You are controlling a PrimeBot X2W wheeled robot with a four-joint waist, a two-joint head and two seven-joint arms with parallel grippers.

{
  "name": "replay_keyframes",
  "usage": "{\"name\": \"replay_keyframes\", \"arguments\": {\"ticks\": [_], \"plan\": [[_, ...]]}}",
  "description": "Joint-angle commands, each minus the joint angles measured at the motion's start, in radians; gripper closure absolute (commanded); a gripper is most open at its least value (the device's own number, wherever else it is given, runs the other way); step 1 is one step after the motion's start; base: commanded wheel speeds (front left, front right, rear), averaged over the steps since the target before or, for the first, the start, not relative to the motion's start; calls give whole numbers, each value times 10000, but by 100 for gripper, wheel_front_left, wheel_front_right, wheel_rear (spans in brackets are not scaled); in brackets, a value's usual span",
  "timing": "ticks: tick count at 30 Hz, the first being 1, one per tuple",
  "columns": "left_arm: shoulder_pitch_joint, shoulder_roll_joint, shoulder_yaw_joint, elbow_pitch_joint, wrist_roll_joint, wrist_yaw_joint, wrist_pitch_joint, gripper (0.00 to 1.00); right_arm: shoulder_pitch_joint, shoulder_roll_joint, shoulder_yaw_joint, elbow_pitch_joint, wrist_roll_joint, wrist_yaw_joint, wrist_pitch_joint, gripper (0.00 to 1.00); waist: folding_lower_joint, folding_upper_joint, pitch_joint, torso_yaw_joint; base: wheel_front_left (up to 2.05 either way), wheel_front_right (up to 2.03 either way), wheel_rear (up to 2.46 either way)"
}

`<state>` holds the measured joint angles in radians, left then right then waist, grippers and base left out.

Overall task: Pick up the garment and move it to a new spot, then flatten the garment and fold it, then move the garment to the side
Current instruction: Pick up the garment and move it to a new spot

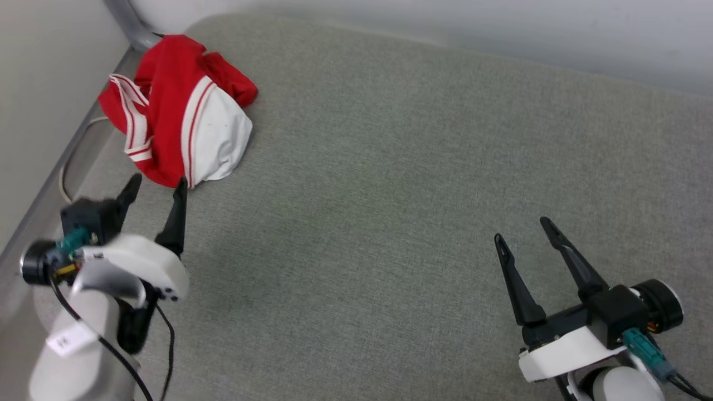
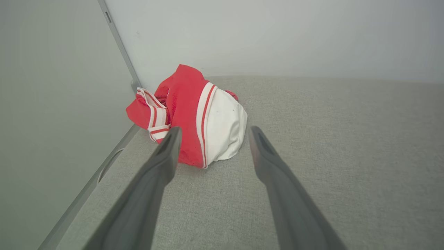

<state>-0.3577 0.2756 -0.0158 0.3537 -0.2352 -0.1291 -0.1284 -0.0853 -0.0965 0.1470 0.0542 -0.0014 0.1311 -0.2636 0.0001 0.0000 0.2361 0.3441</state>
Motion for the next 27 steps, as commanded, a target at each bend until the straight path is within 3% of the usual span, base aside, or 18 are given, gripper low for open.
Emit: {"name": "replay_keyframes", "arguments": {"ticks": [1,7,8,11,14,20,27], "plan": [[-654,465,-283,281,-405,-4,596,0,-260,-134,-6,-148,-104,-7,-19,0,-1,0,932,-467,0,0,0],[-2741,2452,-1435,1088,-2696,-3,3506,0,-668,-215,-96,-636,-272,-7,-18,0,-1,0,2034,-975,0,0,0],[-2741,2452,-1435,1088,-2696,-3,3506,0,-668,-215,-96,-636,-272,-7,-18,0,-1,0,2034,-975,0,0,0],[-3454,3098,-1543,1479,-3837,-4,4815,0,-821,-289,-50,-807,-394,-7,-19,0,-1,0,2484,-1206,0,0,0],[-4094,3770,-1700,1957,-4288,-5,5800,0,-930,-286,-73,-959,-460,-7,-18,0,-1,0,2901,-1416,0,0,0],[-4670,4340,-2271,2757,-5083,-4,7082,0,-1086,-336,-75,-1117,-520,-7,-19,0,-1,0,3463,-1686,0,0,0],[-4484,3989,-3016,3388,-6267,-9,7954,0,-1151,-334,-138,-1124,-643,-8,-13,0,-1,0,3739,-1770,0,0,0]]}}
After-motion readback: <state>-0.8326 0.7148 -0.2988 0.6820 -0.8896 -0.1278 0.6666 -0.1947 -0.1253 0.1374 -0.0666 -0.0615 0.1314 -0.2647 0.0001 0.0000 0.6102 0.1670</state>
